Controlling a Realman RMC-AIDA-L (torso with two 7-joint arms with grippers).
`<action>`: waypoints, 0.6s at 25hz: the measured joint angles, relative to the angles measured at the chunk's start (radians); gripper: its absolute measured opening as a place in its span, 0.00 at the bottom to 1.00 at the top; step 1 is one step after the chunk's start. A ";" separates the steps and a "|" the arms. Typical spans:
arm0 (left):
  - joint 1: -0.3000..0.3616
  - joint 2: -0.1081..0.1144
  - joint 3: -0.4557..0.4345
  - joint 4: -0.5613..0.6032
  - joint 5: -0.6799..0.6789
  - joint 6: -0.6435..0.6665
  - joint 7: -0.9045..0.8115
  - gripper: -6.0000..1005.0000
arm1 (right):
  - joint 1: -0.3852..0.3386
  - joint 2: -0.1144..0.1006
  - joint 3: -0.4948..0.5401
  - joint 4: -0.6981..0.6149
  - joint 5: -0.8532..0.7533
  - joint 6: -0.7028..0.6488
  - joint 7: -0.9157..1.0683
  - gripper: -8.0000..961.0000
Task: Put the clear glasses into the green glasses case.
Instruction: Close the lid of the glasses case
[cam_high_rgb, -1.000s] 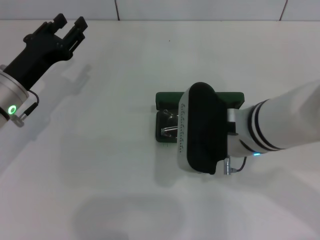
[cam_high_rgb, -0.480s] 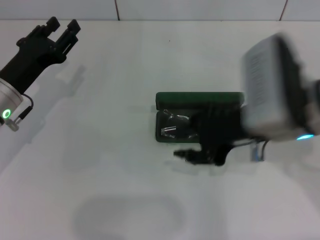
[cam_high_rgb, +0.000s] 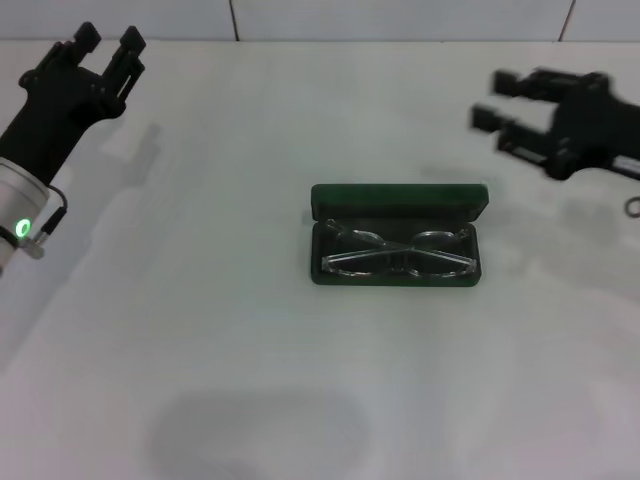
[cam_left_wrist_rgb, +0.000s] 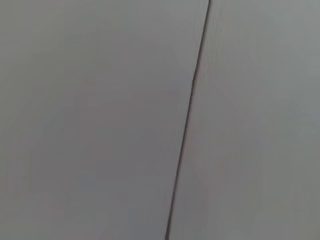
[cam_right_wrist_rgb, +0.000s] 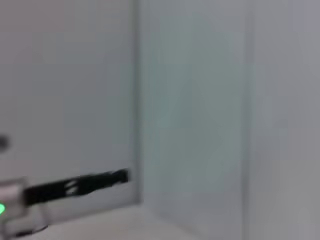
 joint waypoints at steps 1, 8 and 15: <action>-0.011 -0.001 0.000 -0.026 -0.021 0.018 0.036 0.60 | 0.013 0.000 0.036 0.073 0.034 -0.019 -0.052 0.50; -0.062 -0.006 -0.004 -0.155 -0.180 0.052 0.161 0.60 | 0.057 -0.001 0.193 0.409 0.195 -0.177 -0.313 0.50; -0.122 0.007 0.069 -0.155 -0.264 -0.012 -0.033 0.60 | 0.057 0.004 0.212 0.469 0.278 -0.253 -0.425 0.50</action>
